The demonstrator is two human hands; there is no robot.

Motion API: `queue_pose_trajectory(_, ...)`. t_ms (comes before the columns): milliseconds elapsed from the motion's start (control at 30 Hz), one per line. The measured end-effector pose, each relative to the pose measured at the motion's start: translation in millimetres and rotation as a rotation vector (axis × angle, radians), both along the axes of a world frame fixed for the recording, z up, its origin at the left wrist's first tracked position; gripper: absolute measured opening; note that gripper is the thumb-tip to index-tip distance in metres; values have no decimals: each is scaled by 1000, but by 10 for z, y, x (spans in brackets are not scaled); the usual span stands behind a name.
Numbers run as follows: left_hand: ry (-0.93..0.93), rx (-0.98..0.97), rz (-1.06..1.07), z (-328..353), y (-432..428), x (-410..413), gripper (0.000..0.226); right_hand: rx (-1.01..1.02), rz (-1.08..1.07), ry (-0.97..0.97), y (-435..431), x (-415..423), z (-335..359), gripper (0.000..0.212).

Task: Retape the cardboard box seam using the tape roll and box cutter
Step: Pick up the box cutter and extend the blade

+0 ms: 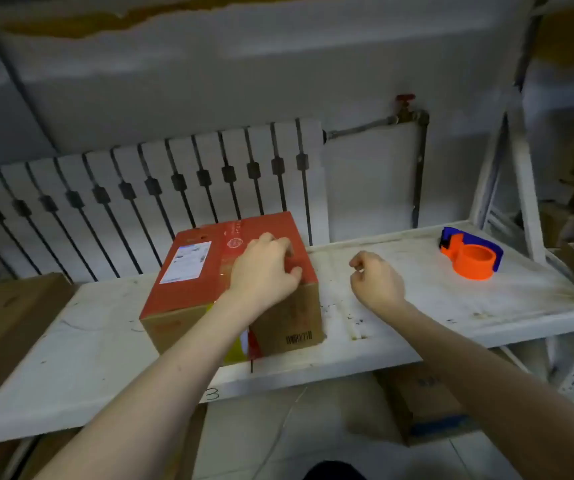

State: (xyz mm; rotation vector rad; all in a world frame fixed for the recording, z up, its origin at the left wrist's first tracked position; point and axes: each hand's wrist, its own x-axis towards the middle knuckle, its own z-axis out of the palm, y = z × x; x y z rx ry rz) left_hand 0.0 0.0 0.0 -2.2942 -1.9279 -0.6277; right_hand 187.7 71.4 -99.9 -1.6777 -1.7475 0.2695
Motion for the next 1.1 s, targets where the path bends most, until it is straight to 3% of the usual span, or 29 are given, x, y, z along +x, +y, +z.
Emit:
queue_pose_trajectory(300, 111, -99, 47, -104, 693, 119, 26, -361, -204, -208, 764, 312, -521, 45)
queue_pose_trajectory(633, 74, -165, 53, -238, 863, 159, 17, -408, -294, -185, 947, 401, -646, 37)
queue_pose_trajectory(700, 69, -169, 56, -239, 852, 156, 17, -458, -246, -102, 890, 414, -608, 37)
queue_pose_trajectory(767, 63, -180, 57, -232, 833, 153, 18, -492, -151, -3, 826, 390, -575, 24)
queue_pose_trajectory(867, 41, -207, 54, -205, 759, 155, 20, -493, -55, 360, 702, 298, -458, 22)
queue_pose_trajectory(933, -4, -205, 51, -180, 675, 158, 20, -430, 34, 588, 579, 240, -293, 19)
queue_pose_trajectory(1100, -238, -149, 25, -77, 421, 174, 8, -210, 240, 870, 141, 49, 287, 4)
